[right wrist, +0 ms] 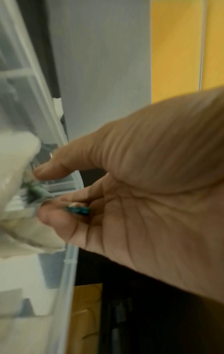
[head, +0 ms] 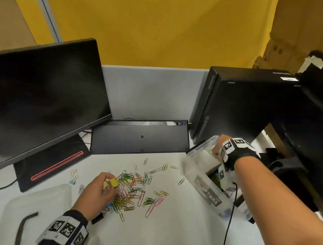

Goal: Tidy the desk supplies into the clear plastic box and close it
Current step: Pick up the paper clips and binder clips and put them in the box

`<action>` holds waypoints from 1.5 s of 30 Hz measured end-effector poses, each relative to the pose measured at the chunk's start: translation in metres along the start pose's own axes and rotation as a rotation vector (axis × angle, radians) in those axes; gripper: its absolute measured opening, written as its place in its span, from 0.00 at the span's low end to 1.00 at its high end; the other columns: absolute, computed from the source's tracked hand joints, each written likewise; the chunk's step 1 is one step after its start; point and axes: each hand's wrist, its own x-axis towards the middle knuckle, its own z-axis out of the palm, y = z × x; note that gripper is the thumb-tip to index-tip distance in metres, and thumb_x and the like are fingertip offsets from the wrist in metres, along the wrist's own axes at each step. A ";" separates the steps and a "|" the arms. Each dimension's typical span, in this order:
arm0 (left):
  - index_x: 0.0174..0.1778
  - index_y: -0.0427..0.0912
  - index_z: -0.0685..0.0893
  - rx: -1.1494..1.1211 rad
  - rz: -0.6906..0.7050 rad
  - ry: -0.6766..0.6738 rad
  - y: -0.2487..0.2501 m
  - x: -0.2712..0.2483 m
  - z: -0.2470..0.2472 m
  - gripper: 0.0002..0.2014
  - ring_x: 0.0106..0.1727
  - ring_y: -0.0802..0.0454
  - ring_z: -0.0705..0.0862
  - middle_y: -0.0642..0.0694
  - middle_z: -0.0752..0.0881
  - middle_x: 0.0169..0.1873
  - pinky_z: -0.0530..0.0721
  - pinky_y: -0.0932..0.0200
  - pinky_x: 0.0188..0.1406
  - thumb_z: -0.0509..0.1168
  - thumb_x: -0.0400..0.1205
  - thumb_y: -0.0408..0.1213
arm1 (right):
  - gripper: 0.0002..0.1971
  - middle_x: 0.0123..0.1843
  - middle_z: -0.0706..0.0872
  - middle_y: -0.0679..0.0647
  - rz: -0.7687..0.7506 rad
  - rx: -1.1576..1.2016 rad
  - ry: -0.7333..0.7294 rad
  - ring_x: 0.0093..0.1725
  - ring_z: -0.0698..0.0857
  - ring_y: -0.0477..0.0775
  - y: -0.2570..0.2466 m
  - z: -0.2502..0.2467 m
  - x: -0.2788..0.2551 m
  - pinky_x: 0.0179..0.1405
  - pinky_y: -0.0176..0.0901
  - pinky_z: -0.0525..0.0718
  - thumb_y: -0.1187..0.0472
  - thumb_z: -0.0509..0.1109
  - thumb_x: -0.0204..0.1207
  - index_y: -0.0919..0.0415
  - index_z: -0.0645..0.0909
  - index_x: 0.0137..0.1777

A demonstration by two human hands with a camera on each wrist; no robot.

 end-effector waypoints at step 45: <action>0.70 0.52 0.75 0.240 0.554 -0.202 0.206 0.091 0.124 0.18 0.64 0.57 0.77 0.54 0.77 0.65 0.76 0.60 0.66 0.60 0.83 0.40 | 0.31 0.86 0.51 0.56 0.102 0.196 0.388 0.84 0.49 0.57 0.106 0.103 -0.094 0.84 0.54 0.49 0.47 0.45 0.85 0.60 0.48 0.84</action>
